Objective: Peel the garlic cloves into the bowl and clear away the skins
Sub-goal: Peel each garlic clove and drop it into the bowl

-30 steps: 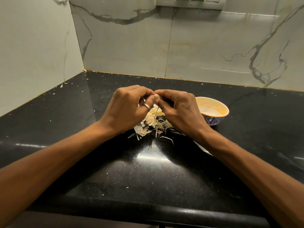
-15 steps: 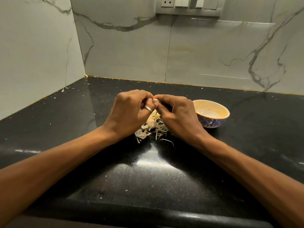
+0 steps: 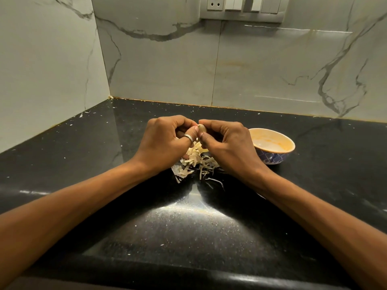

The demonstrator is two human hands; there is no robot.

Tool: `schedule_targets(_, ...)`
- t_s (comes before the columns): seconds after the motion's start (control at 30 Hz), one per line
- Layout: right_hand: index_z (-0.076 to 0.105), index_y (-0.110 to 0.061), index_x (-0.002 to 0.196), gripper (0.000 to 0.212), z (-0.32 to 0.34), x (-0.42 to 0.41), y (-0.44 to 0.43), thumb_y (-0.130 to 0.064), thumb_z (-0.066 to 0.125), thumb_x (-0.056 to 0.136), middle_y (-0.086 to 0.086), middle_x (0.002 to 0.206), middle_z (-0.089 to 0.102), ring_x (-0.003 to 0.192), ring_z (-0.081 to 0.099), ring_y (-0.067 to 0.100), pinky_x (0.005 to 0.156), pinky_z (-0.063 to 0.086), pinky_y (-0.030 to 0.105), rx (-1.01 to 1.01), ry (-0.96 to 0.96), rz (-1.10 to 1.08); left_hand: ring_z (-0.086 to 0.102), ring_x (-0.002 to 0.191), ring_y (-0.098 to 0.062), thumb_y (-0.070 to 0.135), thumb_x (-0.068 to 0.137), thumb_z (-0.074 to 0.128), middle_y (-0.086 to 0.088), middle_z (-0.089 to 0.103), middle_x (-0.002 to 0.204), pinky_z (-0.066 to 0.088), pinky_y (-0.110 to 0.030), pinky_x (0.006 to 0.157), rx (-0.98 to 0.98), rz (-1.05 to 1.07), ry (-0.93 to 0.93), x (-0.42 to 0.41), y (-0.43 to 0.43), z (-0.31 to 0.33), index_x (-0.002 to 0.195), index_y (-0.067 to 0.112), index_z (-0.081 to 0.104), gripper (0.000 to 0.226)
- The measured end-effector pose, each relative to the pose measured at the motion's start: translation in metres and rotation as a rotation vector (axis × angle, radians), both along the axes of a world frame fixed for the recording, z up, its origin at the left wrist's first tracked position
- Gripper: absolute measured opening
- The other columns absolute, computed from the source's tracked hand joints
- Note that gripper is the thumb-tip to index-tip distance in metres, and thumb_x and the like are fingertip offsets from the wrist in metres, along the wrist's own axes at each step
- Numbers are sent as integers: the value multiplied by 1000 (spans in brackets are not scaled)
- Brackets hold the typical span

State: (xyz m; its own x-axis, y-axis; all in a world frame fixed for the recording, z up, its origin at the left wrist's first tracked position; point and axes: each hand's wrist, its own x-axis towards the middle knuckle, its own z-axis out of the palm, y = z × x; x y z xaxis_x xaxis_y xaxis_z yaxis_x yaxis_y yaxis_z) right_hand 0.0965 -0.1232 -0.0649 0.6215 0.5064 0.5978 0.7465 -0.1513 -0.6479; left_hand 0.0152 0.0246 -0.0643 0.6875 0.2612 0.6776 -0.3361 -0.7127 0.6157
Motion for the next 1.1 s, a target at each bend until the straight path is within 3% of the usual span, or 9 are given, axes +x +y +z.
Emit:
schedule_targets(0.17, 75, -17, 118, 23, 2, -3, -2, -20, 72, 95, -14, 89, 74, 83, 74, 7, 77, 63, 40, 13, 54, 20, 71, 61, -9, 11, 94, 70, 1, 71, 74, 59, -30, 47, -4, 8, 12, 1, 2, -1, 102, 8, 75, 10)
schedule_targets(0.37, 72, -10, 123, 33, 2, -1, -2, -15, 76, 91, 0, 107, 78, 85, 74, 8, 83, 63, 36, 50, 126, 52, 70, 61, -13, 13, 95, 68, -2, 71, 74, 58, -27, 48, 6, -7, 29, 1, 4, 0, 103, 10, 74, 10)
schedule_targets(0.53, 71, -8, 125, 37, 0, 0, -1, -15, 77, 89, 1, 106, 78, 88, 75, 11, 86, 62, 38, 69, 208, 82, 68, 54, -7, 12, 95, 68, 11, 67, 69, 57, -26, 45, 19, 8, 10, 1, 5, -1, 98, 13, 75, 8)
schedule_targets(0.67, 72, -10, 119, 30, 3, -1, -1, -7, 75, 90, 1, 101, 78, 82, 72, 9, 79, 60, 27, 146, 345, 176, 67, 56, -11, 13, 95, 69, 10, 66, 71, 58, -33, 46, 10, -8, -12, 1, 6, 0, 98, 13, 74, 7)
schedule_targets(0.77, 73, -8, 115, 25, 8, -2, -4, -3, 71, 91, 7, 100, 78, 83, 71, 9, 77, 57, 22, 209, 461, 275, 67, 63, -14, 15, 94, 70, 7, 68, 76, 59, -36, 48, -37, -56, 14, 3, 9, 2, 100, 14, 72, 6)
schedule_targets(0.93, 73, -2, 112, 23, 11, -1, -8, -4, 72, 89, 13, 100, 78, 84, 70, 13, 83, 59, 24, 252, 609, 330, 66, 70, -8, 13, 90, 72, 1, 69, 84, 53, -23, 46, -239, -208, 114, 2, 10, 7, 96, 17, 70, 7)
schedule_targets(1.1, 74, -4, 108, 20, 11, 0, -9, -4, 72, 88, 11, 97, 77, 83, 69, 14, 83, 59, 24, 245, 661, 359, 63, 71, -14, 34, 76, 73, -8, 68, 87, 55, -24, 46, -292, -259, 175, -1, 10, 11, 98, 10, 69, 33)
